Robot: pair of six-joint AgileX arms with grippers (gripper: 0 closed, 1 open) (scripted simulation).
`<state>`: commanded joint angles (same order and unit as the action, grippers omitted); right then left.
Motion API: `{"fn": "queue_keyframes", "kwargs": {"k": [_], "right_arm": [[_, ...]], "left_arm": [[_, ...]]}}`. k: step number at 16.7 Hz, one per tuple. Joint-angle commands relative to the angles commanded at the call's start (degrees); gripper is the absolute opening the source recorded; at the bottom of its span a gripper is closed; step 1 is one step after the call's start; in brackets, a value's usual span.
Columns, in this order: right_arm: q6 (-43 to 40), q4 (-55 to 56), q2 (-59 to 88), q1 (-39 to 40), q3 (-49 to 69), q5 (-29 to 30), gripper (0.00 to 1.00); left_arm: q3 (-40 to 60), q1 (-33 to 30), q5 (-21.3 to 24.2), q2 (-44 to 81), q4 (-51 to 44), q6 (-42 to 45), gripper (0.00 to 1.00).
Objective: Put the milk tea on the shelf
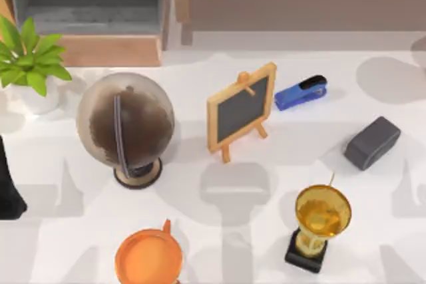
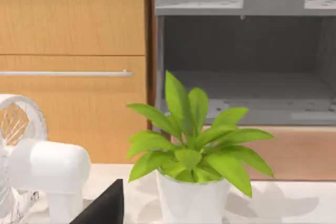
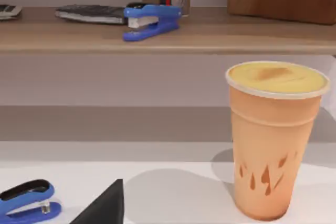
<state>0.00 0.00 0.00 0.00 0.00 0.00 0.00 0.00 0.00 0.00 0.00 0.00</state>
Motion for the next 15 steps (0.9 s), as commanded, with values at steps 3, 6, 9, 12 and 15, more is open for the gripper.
{"fn": "queue_keyframes", "kwargs": {"k": [3,6,9,12,15], "right_arm": [[0.00,0.44,0.54,-0.06,0.11,-0.06,1.00],[0.05,4.47,5.48,-0.64,1.17,-0.56,1.00],[0.12,12.11,14.90,-1.73,3.18,-1.52,1.00],[0.22,22.52,27.81,-3.23,5.92,-2.83,1.00],[0.30,34.78,43.07,-5.01,9.13,-4.36,1.00]], "left_arm": [[0.00,0.00,0.00,0.00,0.00,0.00,1.00],[0.00,0.00,0.00,0.00,0.00,0.00,1.00],[0.00,0.00,0.00,0.00,0.00,0.00,1.00],[0.00,0.00,0.00,0.00,0.00,0.00,1.00],[0.00,0.00,0.00,0.00,0.00,0.00,1.00]]}}
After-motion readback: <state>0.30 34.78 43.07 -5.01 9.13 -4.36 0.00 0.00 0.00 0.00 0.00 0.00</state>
